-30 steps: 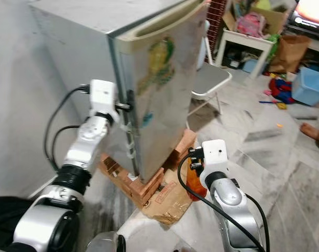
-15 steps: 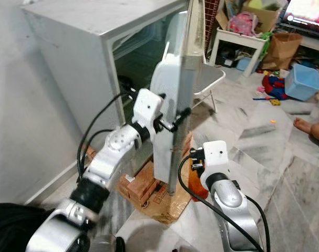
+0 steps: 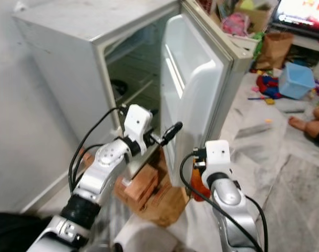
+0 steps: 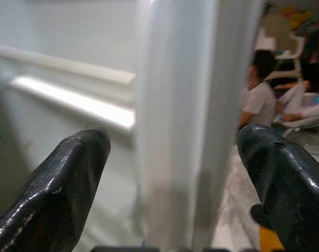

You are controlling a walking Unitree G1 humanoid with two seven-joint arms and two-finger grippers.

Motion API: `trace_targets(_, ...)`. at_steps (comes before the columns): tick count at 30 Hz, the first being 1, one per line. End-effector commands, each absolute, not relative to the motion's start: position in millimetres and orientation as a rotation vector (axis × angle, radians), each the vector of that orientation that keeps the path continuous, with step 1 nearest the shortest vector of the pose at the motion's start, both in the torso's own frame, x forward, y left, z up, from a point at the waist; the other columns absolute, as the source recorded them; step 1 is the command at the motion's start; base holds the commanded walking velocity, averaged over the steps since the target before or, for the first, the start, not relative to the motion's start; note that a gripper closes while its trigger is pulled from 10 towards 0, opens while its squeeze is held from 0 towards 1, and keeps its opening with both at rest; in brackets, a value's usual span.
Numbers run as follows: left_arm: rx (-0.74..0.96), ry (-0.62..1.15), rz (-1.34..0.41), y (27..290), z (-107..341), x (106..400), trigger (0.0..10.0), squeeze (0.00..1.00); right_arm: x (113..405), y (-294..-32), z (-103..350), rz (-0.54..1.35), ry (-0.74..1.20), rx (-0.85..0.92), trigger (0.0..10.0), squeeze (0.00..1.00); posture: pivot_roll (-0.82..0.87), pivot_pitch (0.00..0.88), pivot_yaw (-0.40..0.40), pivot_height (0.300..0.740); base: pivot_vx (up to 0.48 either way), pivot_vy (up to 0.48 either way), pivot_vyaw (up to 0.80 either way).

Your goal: Restocking fridge

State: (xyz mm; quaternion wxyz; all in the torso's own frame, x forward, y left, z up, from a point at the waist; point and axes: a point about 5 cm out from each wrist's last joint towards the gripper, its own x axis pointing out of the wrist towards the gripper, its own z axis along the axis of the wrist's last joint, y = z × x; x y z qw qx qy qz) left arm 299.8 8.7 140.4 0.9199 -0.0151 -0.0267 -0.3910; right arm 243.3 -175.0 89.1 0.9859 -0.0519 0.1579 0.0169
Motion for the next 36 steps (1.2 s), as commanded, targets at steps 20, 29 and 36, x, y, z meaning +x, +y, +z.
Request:
trace_targets(20,-0.028,-0.045,-0.827,3,142,294,10.0,0.0,252,-184,96,-0.007,0.281,-0.123,10.0,0.0,-0.04,0.0,0.015,0.74,0.32,-0.352,0.0)
trace_targets(29,-0.01,-0.047,-0.804,0,142,295,10.0,0.0,254,-186,97,-0.019,0.271,-0.13,10.0,0.0,-0.04,0.0,0.017,0.74,0.377,-0.278,0.0)
trace_targets(36,0.048,-0.045,-0.649,22,136,302,10.0,0.0,255,-186,100,-0.027,0.252,-0.126,10.0,0.0,-0.05,0.0,0.018,0.74,0.0,0.0,0.0)
